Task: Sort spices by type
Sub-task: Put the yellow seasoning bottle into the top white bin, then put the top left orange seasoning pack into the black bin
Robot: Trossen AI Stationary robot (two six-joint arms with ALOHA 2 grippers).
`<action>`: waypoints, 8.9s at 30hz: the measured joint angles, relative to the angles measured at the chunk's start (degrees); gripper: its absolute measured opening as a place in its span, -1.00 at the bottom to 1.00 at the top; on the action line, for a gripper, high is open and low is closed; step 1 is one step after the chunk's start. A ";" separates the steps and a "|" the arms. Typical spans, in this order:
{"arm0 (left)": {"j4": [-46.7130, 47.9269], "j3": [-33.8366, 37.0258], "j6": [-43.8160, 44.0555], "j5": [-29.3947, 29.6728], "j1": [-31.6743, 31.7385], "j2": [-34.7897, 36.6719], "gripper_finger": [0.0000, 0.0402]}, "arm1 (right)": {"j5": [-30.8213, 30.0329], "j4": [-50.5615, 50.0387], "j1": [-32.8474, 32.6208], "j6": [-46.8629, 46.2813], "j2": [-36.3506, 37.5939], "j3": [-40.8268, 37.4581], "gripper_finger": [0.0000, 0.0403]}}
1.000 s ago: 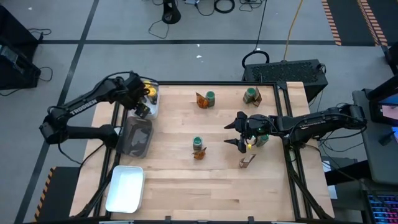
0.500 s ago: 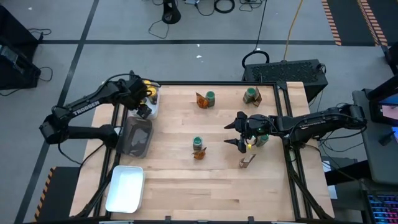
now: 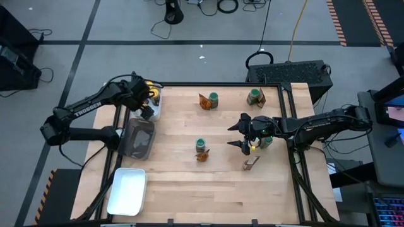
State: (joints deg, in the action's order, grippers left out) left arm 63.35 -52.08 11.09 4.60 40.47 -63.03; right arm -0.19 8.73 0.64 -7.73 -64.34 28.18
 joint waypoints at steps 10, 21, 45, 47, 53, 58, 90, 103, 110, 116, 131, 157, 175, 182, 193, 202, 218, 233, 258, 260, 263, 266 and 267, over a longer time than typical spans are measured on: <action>-0.23 0.01 -0.99 1.90 -0.01 -7.67 0.71 | 0.00 -0.04 0.00 0.00 0.00 -0.01 0.49; -2.36 0.01 -1.01 1.88 -0.01 -11.26 0.67 | 0.00 -0.06 0.00 0.26 0.00 -0.02 0.49; -2.34 -1.46 -2.28 4.89 0.20 -11.23 0.25 | 0.00 -0.04 0.02 0.44 0.00 -0.02 0.49; -2.56 -2.52 -2.47 4.91 0.74 -11.23 0.25 | 0.00 -0.03 0.01 0.44 0.00 -0.02 0.49; -2.89 -3.71 -2.82 4.85 3.56 -11.23 0.25 | 0.00 -0.02 0.02 0.44 0.00 -0.02 0.49; -3.34 -3.71 -4.00 4.85 6.17 -11.23 0.26 | 0.00 0.00 0.00 0.44 0.00 -0.02 0.49; -6.38 -3.69 -5.93 4.32 8.26 -16.35 0.56 | 0.00 0.00 0.00 0.28 0.00 -0.02 0.49; -5.22 -3.69 -7.11 2.57 8.26 -12.45 0.57 | 0.00 0.00 0.01 0.26 0.00 -0.02 0.49; -4.53 -3.91 -7.02 1.83 8.26 -8.01 0.57 | 0.00 0.01 0.01 -0.02 0.00 -0.02 0.49; 0.54 -8.34 -6.99 1.81 8.08 -5.33 0.57 | 0.00 0.05 0.02 -0.17 0.00 -0.02 0.49; -19.33 -12.25 -20.21 -6.09 -8.56 -6.02 0.57 | -0.02 0.09 0.02 -0.17 0.00 -0.02 0.49; -53.92 -16.93 -42.13 -24.09 -4.80 -36.97 0.57 | -0.07 0.46 0.00 -0.42 0.00 -0.02 0.49; -52.76 -20.97 -41.55 -30.22 -3.70 -48.39 0.57 | -0.09 0.42 0.02 0.90 -0.02 -0.02 0.49; -52.34 -20.97 -41.57 -30.38 -3.74 -49.42 0.48 | -0.09 0.41 0.02 0.92 -0.02 -0.02 0.49; -52.55 -20.97 -41.57 -30.95 -3.74 -48.92 0.15 | -0.09 0.39 0.02 1.14 -0.02 -0.02 0.49; -52.35 -20.97 -41.48 -28.26 -3.85 -48.92 -0.37 | -0.09 0.42 0.02 1.14 -0.02 -0.02 0.49; -50.94 -20.97 -39.73 -25.90 -3.85 -48.62 -0.96 | -0.08 0.42 0.02 1.14 -0.03 -0.02 0.49; -29.50 -20.89 -39.36 -25.53 -7.42 -31.35 -0.98 | -0.07 0.56 0.02 1.07 -0.04 -0.02 0.49; 0.50 3.05 -11.35 -5.44 -23.72 20.57 -0.99 | 0.18 8.22 0.00 1.33 -6.67 -0.02 0.49; 3.14 3.05 -11.57 -4.70 -23.68 21.34 -0.99 | 0.20 8.43 0.00 1.33 -6.64 -0.02 0.49; 7.07 3.05 -11.85 -3.24 -23.73 21.39 -0.99 | 0.24 8.96 0.00 1.33 -6.64 -0.02 0.49; 9.60 3.05 -11.85 -1.95 -23.68 20.27 -0.99 | 0.24 8.94 0.00 1.33 -6.64 -0.02 0.49; 9.64 3.05 -11.89 -1.59 -23.70 19.84 -0.99 | 0.24 8.97 0.00 1.33 -6.64 -0.02 0.49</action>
State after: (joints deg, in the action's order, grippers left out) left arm 73.00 -49.04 -0.79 3.01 16.78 -43.18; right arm 0.05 17.71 0.64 -6.39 -70.98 28.16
